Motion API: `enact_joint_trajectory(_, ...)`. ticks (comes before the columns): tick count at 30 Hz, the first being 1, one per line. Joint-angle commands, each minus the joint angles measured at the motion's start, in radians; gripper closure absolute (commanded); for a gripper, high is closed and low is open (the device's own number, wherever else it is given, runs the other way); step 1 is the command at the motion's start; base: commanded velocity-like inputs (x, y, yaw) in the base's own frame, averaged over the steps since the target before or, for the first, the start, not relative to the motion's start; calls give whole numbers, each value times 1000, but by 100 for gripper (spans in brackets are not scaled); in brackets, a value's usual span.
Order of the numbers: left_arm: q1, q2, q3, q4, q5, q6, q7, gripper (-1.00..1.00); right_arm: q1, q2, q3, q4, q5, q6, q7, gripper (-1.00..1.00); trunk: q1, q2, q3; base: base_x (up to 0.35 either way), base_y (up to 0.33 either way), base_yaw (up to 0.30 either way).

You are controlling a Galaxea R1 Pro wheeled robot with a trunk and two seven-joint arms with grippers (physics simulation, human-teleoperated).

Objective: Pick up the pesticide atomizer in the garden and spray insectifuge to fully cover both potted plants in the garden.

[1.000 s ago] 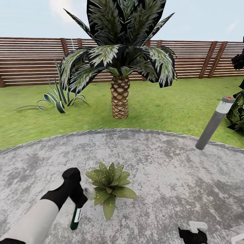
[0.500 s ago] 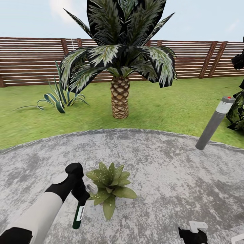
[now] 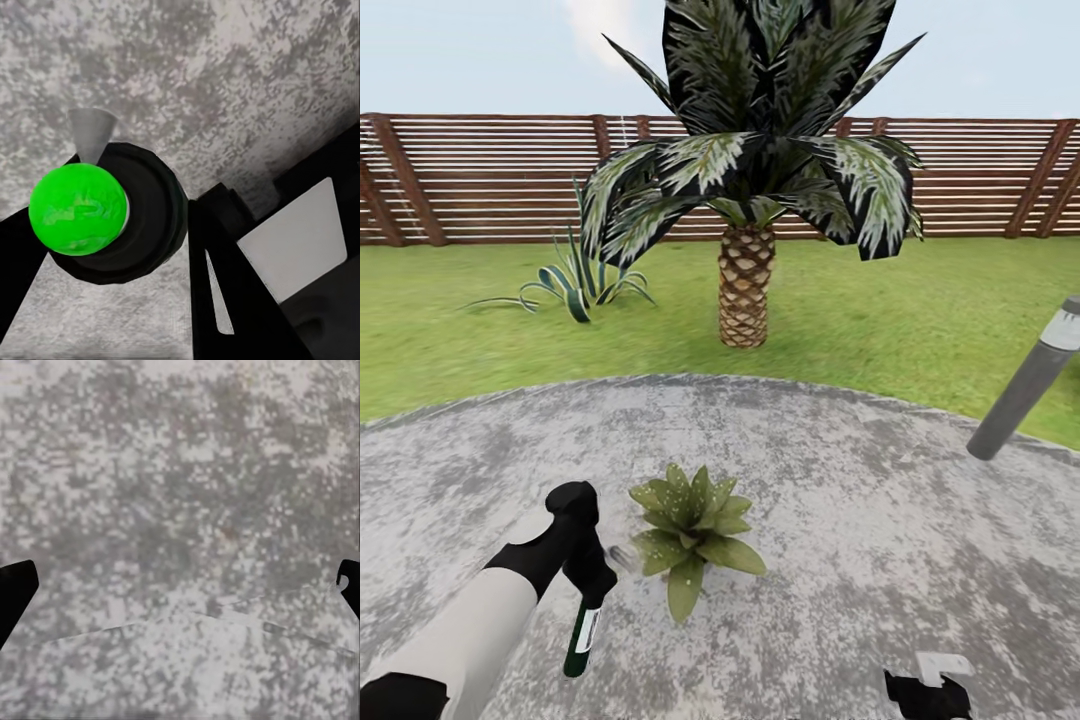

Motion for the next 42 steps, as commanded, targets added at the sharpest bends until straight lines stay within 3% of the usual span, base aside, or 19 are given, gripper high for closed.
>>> enact_joint_trajectory(1, 0, 4, -3, 0, -7, 11, -10, 100, 0, 0, 8, -1, -6, -1, -4, -100, 0, 0, -1, -69, -53, 277)
enact_joint_trajectory(4, 15, 15, -4, 1, -6, 11, -9, 100, 0, 1, 8, -1, -6, -1, -4, -100, 0, 0, -1, -21, -16, 277)
enact_joint_trajectory(10, 19, 5, -2, -5, -6, 11, -8, 100, 0, -1, 8, -1, -6, -1, -4, -100, 0, 0, -1, 4, -19, 95)
enact_joint_trajectory(24, 22, 6, -3, 0, -6, 11, -7, 100, 0, -5, 8, -1, -6, -2, -4, -100, 0, 0, -1, 25, -251, 1)
enact_joint_trajectory(28, 34, 17, 2, 6, -5, 11, 44, 100, 0, -5, 8, -1, -7, -1, -4, -100, 0, 0, 0, 0, -204, -191)
enact_joint_trajectory(29, 62, 18, 4, 6, -3, 11, 73, 100, 0, -5, 8, -2, -7, -1, -4, -100, 0, 0, 1, 0, -50, -247)
enact_joint_trajectory(33, 118, 14, 68, 6, 3, 9, 150, 100, 0, -5, 8, -1, -7, -2, -4, -100, 0, 0, 1, 0, -12, -67)
enact_joint_trajectory(34, 122, 7, 106, -1, 4, 9, 190, 100, 0, -6, 8, 0, -6, -1, -4, -100, 0, 0, 1, 0, -1, -8)
enact_joint_trajectory(38, 125, -14, 136, -7, 6, 10, 222, 100, 0, -7, 8, 1, -5, 0, -4, -100, 0, 0, 1, 0, 0, -2)
enact_joint_trajectory(42, 154, 35, 238, -6, 5, 3, 228, 100, 0, -8, 8, 1, -4, 1, -4, -100, 0, 0, 1, 0, 0, 0)
